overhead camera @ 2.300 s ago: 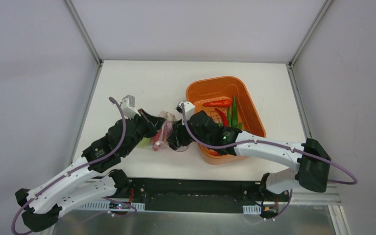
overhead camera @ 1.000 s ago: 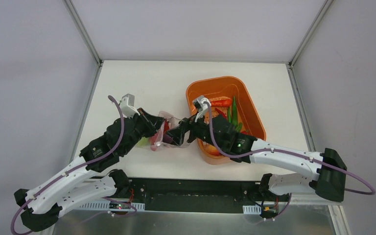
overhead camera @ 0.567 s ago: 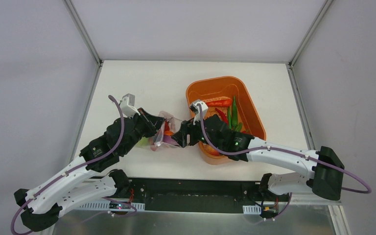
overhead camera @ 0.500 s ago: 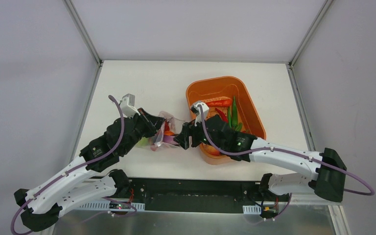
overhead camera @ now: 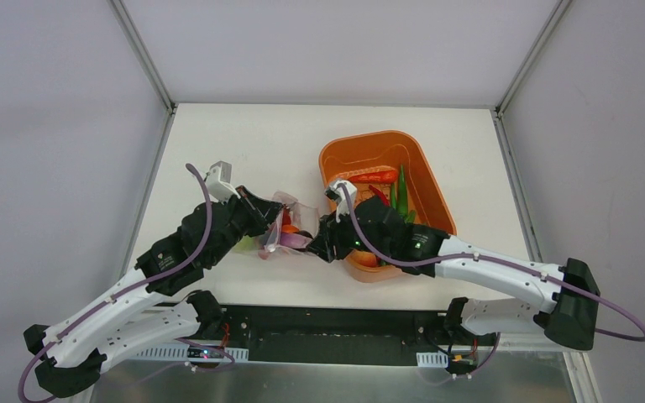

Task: Place the food in the zip-top bag and seal the zipper
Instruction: Place the fake vegetable in the zipper food storage bag.

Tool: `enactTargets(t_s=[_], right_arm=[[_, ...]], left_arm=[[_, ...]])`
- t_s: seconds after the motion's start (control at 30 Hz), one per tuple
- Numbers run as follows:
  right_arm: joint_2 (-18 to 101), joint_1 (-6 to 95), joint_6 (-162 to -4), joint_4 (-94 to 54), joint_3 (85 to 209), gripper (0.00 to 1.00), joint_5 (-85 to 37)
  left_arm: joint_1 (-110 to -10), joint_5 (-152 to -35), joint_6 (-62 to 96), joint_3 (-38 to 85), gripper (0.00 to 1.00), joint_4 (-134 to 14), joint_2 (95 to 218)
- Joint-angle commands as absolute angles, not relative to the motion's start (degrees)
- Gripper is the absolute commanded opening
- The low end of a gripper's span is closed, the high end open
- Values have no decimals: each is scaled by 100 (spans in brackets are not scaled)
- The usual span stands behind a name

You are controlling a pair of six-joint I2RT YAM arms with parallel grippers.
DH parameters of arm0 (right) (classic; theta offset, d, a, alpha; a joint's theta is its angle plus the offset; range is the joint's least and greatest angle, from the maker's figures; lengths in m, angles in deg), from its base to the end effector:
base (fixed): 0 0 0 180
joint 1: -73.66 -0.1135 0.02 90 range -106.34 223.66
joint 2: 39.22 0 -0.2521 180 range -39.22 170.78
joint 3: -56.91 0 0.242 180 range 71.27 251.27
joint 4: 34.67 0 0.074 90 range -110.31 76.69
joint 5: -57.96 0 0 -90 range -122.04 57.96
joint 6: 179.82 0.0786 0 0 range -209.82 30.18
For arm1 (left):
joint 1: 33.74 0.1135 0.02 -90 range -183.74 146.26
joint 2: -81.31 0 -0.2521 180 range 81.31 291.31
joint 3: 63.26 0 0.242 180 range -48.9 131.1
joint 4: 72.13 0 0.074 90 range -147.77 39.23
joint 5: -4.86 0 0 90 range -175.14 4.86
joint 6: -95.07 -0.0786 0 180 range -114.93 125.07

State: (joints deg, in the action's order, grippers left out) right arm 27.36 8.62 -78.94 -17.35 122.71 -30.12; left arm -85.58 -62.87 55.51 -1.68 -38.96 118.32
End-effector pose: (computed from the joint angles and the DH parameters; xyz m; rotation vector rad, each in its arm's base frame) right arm 0.1271 0.2792 0.2941 -0.9309 1.7673 0.9174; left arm 0.1370 -0.1262 0.3439 -0.2807 1.7905 -0.9762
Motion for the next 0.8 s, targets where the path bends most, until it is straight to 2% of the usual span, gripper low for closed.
enactTargets(t_s=[0.0,0.07,0.13,0.27,0.33,0.37,0.47,0.63,0.73,0.77], right_arm=[[3012,882,-7897,-1726,12552,44,-2782],[3014,885,-7952,-1802,12525,43,-3015],[2868,882,-7973,-2180,12256,49,-3253],[2672,915,-8063,-2092,12157,52,-3258],[2705,974,-8119,-2086,12116,37,-2896],[2750,1007,-8147,-2096,12122,35,-2688],[2960,1034,-8190,-2058,12272,39,-2386],[3265,1032,-8200,-2278,12324,38,-1994],[3406,1037,-8165,-2387,12376,32,-1892],[3422,1031,-8171,-2432,12386,25,-1840]], left_arm=[[-8606,-6415,5567,-99,0,-4029,11760],[-8608,-6430,5565,-104,0,-3993,11731],[-8611,-6407,5561,-100,0,-3940,11691],[-8608,-6340,5577,-154,0,-3892,11607],[-8611,-6292,5583,-145,0,-3911,11602],[-8608,-6295,5565,-119,0,-3921,11628],[-8610,-6324,5495,17,0,-3846,11713],[-8612,-6326,5472,47,0,-3800,11743],[-8608,-6286,5430,80,0,-3772,11730],[-8608,-6270,5403,116,0,-3740,11734]])
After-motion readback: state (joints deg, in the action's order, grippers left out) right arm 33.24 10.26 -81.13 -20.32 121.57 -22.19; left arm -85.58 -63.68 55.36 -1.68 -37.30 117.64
